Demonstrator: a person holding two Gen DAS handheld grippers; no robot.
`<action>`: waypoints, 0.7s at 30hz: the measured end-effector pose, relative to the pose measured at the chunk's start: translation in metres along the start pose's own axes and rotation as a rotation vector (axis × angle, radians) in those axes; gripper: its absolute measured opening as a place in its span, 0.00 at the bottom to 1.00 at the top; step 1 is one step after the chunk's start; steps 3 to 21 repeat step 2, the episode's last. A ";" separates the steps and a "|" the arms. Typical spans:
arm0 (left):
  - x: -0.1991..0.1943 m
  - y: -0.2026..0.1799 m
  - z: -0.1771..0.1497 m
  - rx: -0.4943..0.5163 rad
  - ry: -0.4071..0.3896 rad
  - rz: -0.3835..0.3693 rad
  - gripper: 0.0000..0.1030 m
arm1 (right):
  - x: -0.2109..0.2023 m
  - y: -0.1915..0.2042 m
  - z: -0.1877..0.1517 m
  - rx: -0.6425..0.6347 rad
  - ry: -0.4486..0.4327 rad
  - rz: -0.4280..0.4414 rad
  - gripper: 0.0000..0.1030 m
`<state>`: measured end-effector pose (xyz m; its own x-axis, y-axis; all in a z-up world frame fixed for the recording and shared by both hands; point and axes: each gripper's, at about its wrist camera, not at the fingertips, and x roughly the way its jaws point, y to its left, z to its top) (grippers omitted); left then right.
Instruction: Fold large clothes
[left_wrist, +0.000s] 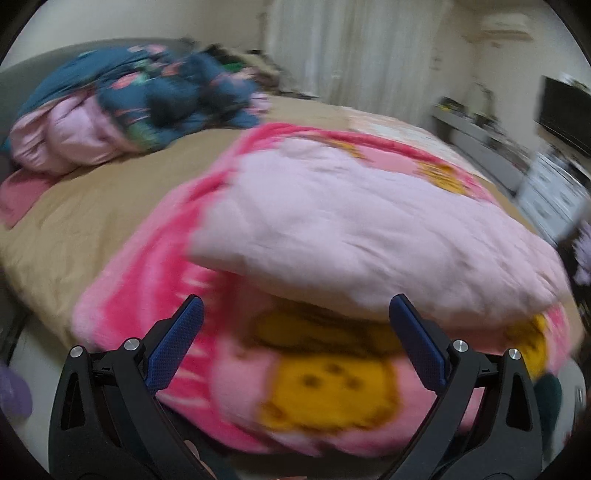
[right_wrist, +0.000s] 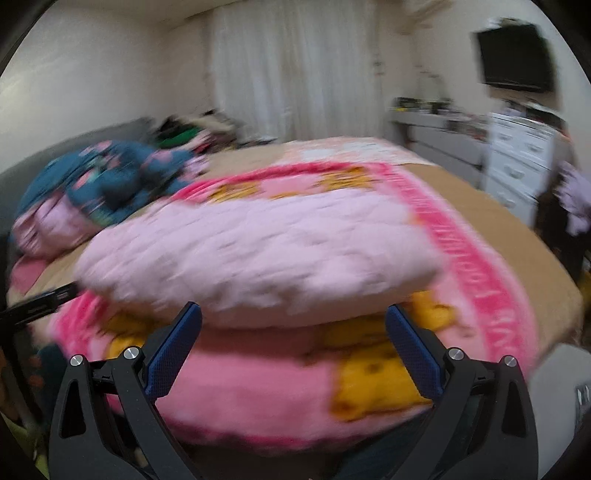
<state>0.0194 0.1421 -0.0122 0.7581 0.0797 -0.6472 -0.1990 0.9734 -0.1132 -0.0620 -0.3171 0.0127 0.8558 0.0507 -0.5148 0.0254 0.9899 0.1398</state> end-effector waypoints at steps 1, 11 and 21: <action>0.005 0.017 0.007 -0.025 -0.015 0.046 0.91 | -0.001 -0.022 0.002 0.043 -0.008 -0.039 0.96; 0.013 0.041 0.017 -0.054 -0.030 0.111 0.91 | -0.001 -0.057 0.005 0.095 -0.020 -0.103 0.96; 0.013 0.041 0.017 -0.054 -0.030 0.111 0.91 | -0.001 -0.057 0.005 0.095 -0.020 -0.103 0.96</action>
